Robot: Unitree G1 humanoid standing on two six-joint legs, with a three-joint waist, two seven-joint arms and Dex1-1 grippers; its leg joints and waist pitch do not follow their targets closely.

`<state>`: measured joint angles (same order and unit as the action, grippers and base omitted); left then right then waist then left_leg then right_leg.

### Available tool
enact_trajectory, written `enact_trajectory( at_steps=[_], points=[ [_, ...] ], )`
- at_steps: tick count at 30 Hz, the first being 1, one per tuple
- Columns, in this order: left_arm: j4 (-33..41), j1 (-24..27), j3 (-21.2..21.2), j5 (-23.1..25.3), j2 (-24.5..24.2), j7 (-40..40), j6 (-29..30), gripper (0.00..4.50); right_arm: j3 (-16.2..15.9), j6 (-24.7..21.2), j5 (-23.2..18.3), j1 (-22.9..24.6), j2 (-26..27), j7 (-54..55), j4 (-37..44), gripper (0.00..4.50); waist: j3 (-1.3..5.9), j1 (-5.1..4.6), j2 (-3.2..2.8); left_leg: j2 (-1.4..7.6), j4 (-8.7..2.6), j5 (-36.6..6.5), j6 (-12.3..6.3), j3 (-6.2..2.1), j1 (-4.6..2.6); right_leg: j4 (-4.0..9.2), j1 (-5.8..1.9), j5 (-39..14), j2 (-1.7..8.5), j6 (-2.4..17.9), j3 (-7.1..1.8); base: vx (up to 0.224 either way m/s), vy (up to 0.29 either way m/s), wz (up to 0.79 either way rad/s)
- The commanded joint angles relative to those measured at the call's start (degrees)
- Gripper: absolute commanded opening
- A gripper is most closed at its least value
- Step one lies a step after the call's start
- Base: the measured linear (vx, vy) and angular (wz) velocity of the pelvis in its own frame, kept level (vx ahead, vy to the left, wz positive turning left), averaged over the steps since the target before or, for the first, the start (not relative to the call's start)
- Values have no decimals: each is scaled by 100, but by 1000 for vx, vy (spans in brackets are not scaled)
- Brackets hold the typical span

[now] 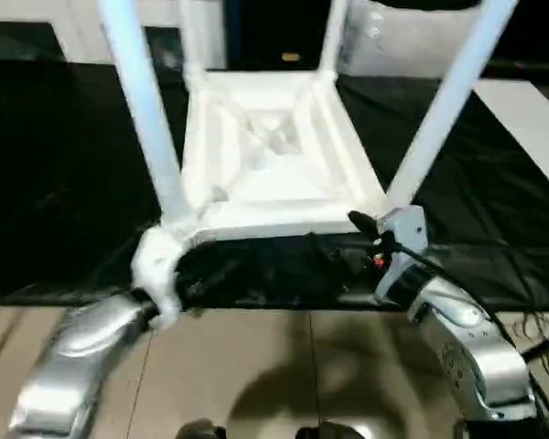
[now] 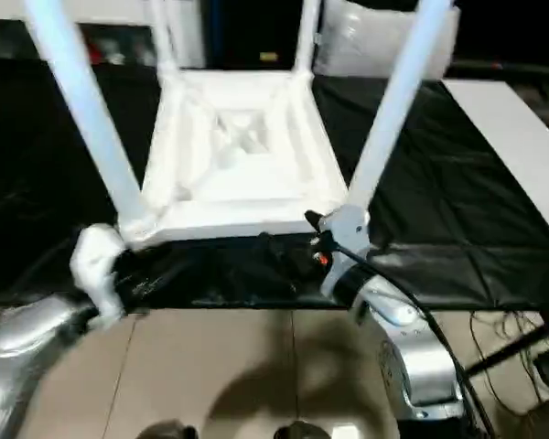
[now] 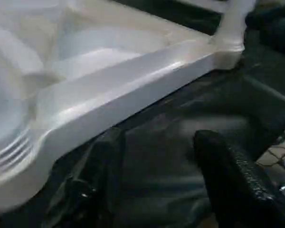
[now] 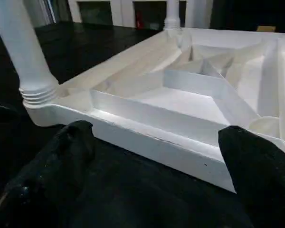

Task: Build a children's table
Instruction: Rotate table base

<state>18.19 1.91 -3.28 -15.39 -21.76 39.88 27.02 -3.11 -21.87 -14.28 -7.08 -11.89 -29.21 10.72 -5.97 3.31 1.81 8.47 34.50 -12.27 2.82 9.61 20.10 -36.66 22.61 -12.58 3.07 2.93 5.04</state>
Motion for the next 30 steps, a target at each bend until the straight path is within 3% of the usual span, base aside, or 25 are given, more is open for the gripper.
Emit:
enact_trajectory(
  at_steps=[1, 3, 6, 12, 16, 17, 18, 20, 21, 22, 26, 28, 30],
  points=[
    [194, 136, -313, -189, -280, 294, 114, 303, -83, -154, -76, -51, -106, -126, 14, 450, 295, -12, -17, 464, -433, -764, -473, -206, 31, 595, -279, -1463, 603, 847, -460, 0, 0, 0],
    [166, 251, -584, -306, -556, 445, 200, 313, -196, -233, 0, -70, -207, -232, -7, 450, 275, -35, -13, 461, -450, -897, -444, -207, 30, 629, -274, -1760, 592, 741, -458, 0, 0, 0],
    [-27, 296, -940, -320, -909, 427, 138, 333, -281, -157, -29, -53, -273, -385, -48, 450, 289, -39, -18, 473, -456, -896, -422, -198, 4, 634, -258, -1651, 590, 754, -463, 0, 0, 0],
    [-545, -177, -1278, -347, -928, 186, -175, 376, -368, -294, 223, -116, -387, -244, -308, 450, 323, -10, -32, 487, -463, -849, -344, -196, -36, 617, -261, -1362, 597, 870, -462, 0, 0, 0],
    [-1100, -862, -1039, -389, -733, 170, -423, 403, -384, -501, 502, -303, -387, 106, -741, 450, 364, 20, 19, 483, -451, -688, -299, -190, -12, 596, -308, -1273, 632, 895, -465, 0, 0, 0],
    [-1218, -976, -995, -359, -704, 164, -479, 413, -375, -518, 539, -343, -370, 165, -826, 450, 351, 23, 13, 472, -459, -709, -297, -187, -29, 615, -282, -1349, 615, 865, -459, 0, 0, 0],
    [-1531, -1263, -926, -296, -619, 139, -601, 430, -349, -561, 607, -436, -326, 302, -1018, 450, 380, 25, 7, 474, -444, -695, -262, -192, -22, 597, -320, -1321, 647, 891, -459, 0, 0, 0],
    [-2167, -1815, -795, -193, -471, 168, -868, 433, -352, -540, 729, -627, -262, 477, -1427, 450, 397, 29, -5, 474, -442, -650, -226, -197, -20, 593, -322, -1323, 642, 866, -454, 0, 0, 0],
    [-2430, -2049, -768, -216, -381, 221, -962, 438, -330, -532, 750, -725, -217, 567, -1626, 450, 426, 38, -15, 462, -426, -666, -172, -189, -51, 610, -328, -1324, 661, 862, -454, 0, 0, 0],
    [-2582, -2183, -755, -239, -326, 263, -1017, 438, -316, -525, 758, -787, -187, 621, -1749, 450, 443, 37, 1, 469, -429, -498, -165, -191, -13, 578, -351, -1043, 656, 893, -447, 0, 0, 0],
    [-3197, -2702, -552, -261, -147, 585, -1232, 444, -159, -328, 810, -1169, -82, 910, -2431, 450, 493, 17, 2, 479, -393, -100, -252, -183, 9, 460, -382, -108, 667, 1184, -441, 0, 0, 0],
    [-3626, -3006, -408, -161, -53, 642, -1375, 444, -73, -166, 867, -1413, -63, 1056, -2874, 450, 514, 35, -1, 457, -368, -58, -273, -151, -21, 452, -380, -3, 672, 1297, -448, 0, 0, 0],
    [-3901, -3184, -313, -97, 4, 725, -1550, 444, -27, -43, 877, -1568, -45, 1093, -3161, 450, 513, 49, 3, 463, -368, -21, -318, -151, -8, 447, -391, 88, 669, 1309, -438, 0, 0, 0]
  ],
)
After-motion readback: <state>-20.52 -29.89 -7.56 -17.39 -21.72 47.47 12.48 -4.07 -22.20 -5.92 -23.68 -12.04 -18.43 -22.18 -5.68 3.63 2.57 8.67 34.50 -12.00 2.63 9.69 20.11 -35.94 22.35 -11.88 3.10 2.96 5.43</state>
